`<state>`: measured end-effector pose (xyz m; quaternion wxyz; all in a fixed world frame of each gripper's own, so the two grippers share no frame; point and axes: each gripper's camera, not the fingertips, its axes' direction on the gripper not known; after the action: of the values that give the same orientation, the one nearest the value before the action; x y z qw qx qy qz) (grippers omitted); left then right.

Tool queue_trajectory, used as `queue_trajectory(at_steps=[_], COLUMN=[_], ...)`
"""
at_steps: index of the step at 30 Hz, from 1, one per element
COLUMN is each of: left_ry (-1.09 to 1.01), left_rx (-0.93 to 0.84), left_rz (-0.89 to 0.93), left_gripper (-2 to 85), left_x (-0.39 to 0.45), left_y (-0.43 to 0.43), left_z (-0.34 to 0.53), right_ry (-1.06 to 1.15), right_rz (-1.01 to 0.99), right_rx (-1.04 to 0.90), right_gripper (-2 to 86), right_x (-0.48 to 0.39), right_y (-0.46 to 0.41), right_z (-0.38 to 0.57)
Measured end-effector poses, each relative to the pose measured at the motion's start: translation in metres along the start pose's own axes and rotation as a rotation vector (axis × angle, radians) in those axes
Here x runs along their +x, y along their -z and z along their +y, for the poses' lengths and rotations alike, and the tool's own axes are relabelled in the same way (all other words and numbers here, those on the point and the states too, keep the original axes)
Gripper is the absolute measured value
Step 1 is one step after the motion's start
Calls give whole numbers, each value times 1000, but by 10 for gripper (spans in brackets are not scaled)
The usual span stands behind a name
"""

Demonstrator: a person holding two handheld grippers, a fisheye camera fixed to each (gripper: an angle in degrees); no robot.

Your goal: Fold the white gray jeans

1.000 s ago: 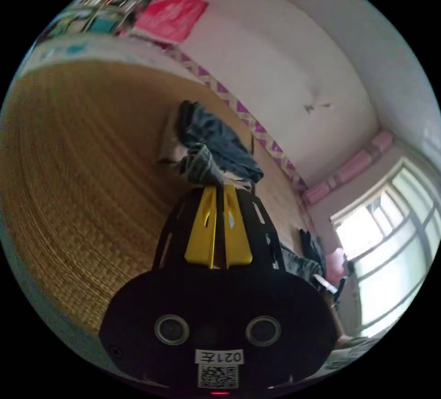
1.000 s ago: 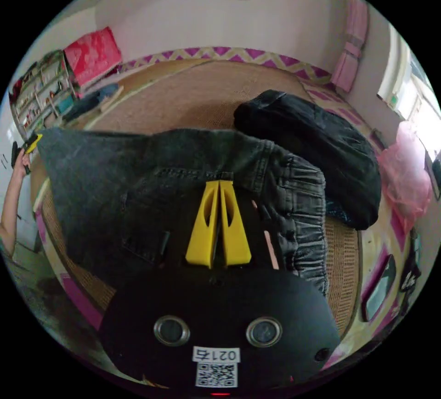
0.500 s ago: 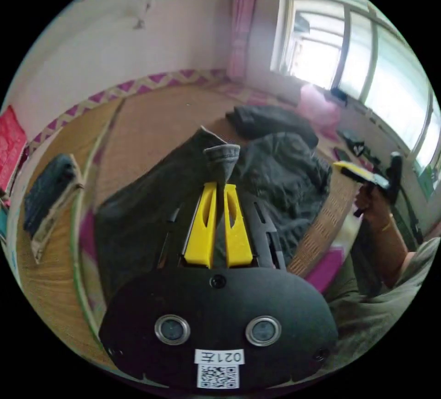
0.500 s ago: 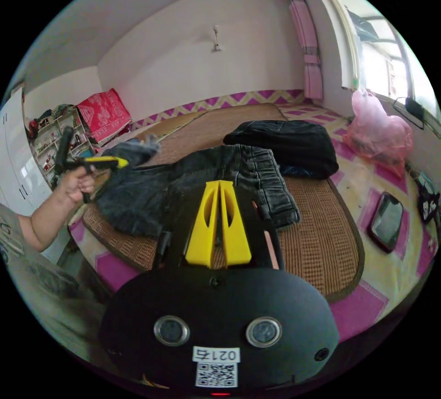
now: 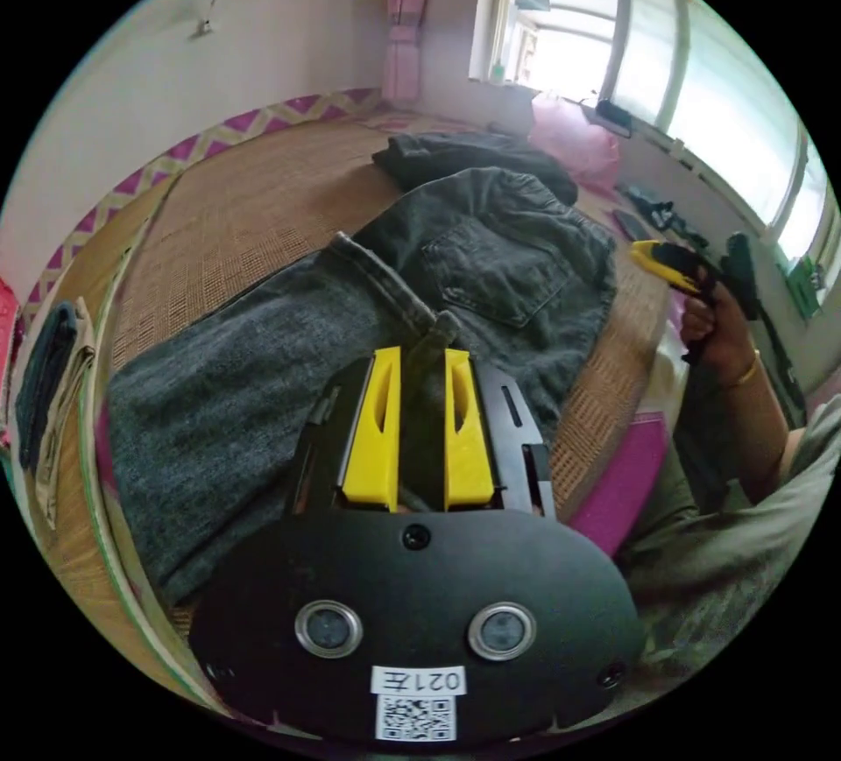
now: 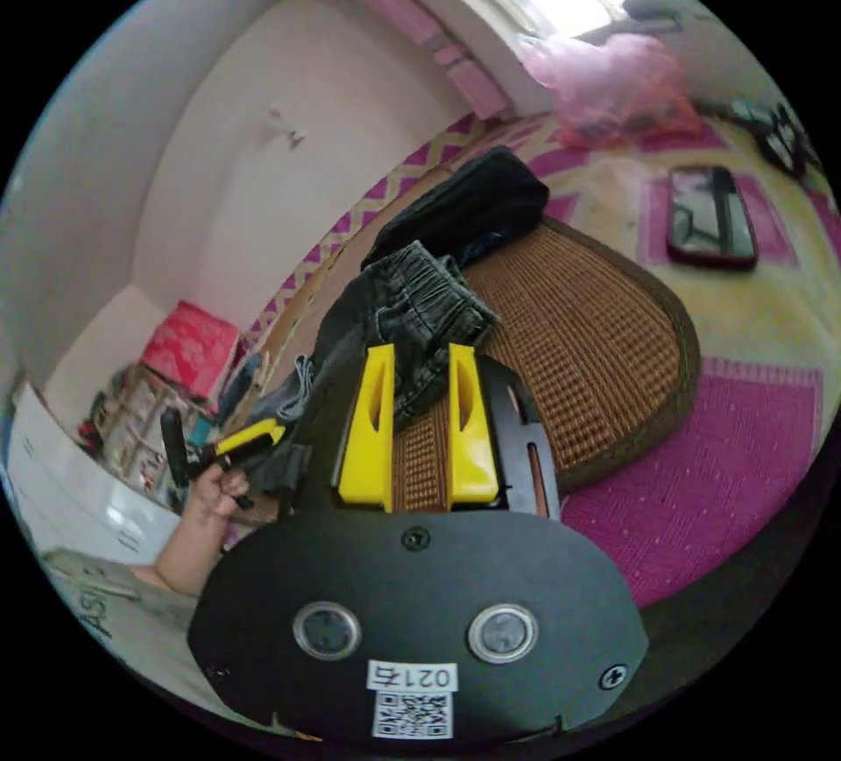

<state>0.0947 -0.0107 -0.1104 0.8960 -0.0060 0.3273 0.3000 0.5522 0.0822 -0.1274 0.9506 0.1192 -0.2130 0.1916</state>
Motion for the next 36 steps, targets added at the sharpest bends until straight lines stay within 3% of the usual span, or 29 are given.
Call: queue_trajectory(at_steps=[5,10,16,19,23,28,32,36], left_ry=[1,33,93,115,124,131,178,221], left_rx=[62,88,98,115,146,167,152,131], left_rz=[-40,-27,-32,-10,-8,-47,-60,-88], left_gripper=[53,40,6,-6,-9,-10,-10,-10], left_x=[12,13,-1,-13,-30,-49,-74,-102], left_y=[22,40,58,73,96,119,131,146], left_z=[22,49,85,105,131,159,186,214], right_ry=[-154,-237,-335,-130,294,776,1030,1168], right_rz=[1,-54,-124,-106,-69,-59,-107,5], right_rx=[-15,-31,-34,13,34,-20,-186,-538], right_gripper=[156,157,75,49,46,47,45,44], right_x=[21,21,18,-50,-224,-425,-539,-561], right_y=[-13,-40,-77,-67,-76,-143,-255,-412], right_z=[-8,-26,-40,-52,-45,28,136,251])
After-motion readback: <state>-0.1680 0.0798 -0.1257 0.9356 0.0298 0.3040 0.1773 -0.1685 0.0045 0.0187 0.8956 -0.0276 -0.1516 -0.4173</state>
